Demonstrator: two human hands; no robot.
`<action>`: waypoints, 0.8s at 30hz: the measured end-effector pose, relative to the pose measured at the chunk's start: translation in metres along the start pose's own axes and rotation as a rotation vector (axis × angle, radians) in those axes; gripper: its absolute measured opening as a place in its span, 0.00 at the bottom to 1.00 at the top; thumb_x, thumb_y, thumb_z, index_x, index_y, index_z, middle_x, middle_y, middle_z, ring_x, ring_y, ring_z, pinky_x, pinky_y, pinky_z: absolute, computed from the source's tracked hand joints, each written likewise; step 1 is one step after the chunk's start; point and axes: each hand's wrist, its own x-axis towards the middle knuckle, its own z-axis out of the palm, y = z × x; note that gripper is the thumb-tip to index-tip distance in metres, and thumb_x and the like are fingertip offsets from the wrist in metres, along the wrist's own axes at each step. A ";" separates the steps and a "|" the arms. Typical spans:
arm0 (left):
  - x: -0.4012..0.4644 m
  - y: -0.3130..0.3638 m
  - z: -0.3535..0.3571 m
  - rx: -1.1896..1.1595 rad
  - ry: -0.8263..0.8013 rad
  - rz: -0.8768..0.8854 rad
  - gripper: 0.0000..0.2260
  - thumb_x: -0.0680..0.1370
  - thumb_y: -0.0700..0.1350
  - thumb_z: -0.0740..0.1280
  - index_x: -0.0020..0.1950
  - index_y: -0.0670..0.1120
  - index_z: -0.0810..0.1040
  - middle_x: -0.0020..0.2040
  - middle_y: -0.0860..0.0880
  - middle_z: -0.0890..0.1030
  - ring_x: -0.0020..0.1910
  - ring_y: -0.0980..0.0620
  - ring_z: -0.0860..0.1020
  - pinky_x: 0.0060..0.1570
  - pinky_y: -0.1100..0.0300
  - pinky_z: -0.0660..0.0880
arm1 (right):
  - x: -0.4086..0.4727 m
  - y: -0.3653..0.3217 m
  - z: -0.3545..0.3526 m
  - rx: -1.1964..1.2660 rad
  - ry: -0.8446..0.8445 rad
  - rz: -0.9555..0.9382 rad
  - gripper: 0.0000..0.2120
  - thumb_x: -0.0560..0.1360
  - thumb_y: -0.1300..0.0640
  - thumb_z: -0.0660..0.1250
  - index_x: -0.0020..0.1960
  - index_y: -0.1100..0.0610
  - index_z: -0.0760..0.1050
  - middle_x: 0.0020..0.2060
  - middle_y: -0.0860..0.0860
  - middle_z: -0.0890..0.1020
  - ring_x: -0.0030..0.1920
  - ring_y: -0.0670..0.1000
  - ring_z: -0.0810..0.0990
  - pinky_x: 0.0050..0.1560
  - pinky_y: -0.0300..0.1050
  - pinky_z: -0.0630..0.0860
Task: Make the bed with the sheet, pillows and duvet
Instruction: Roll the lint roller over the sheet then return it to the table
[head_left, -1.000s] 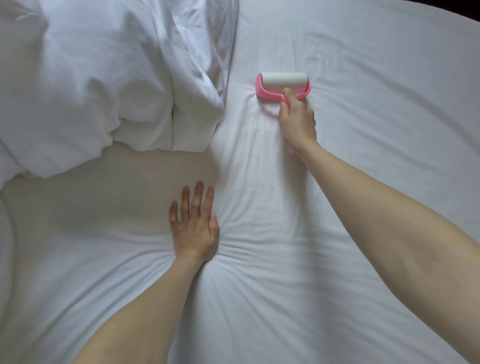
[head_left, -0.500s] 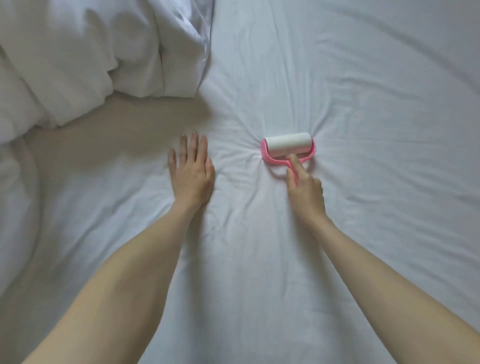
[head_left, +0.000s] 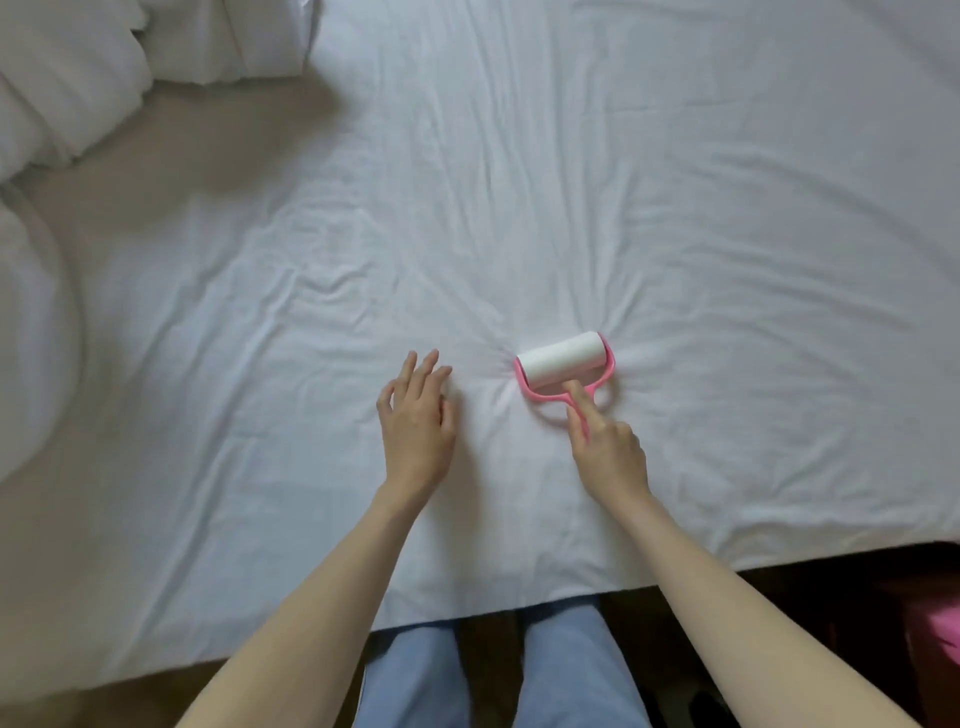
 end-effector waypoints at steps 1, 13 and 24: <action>-0.011 0.002 0.002 0.013 -0.015 -0.010 0.17 0.76 0.35 0.59 0.63 0.44 0.76 0.72 0.49 0.70 0.75 0.49 0.61 0.69 0.53 0.55 | -0.012 0.007 0.001 -0.002 0.004 0.000 0.21 0.82 0.52 0.55 0.74 0.44 0.62 0.43 0.61 0.81 0.44 0.65 0.79 0.40 0.53 0.72; -0.080 0.049 0.007 0.016 -0.103 -0.080 0.17 0.80 0.38 0.57 0.69 0.45 0.72 0.73 0.50 0.68 0.75 0.52 0.60 0.71 0.56 0.55 | -0.101 0.086 -0.020 0.124 0.230 -0.027 0.19 0.80 0.57 0.62 0.70 0.51 0.71 0.33 0.57 0.79 0.32 0.60 0.77 0.31 0.45 0.67; -0.067 0.140 0.082 0.055 -0.163 -0.089 0.19 0.79 0.38 0.59 0.69 0.45 0.71 0.73 0.49 0.67 0.72 0.49 0.65 0.68 0.53 0.60 | 0.006 0.115 -0.077 0.167 -0.045 0.038 0.20 0.83 0.51 0.52 0.74 0.44 0.62 0.49 0.61 0.80 0.49 0.64 0.77 0.46 0.54 0.73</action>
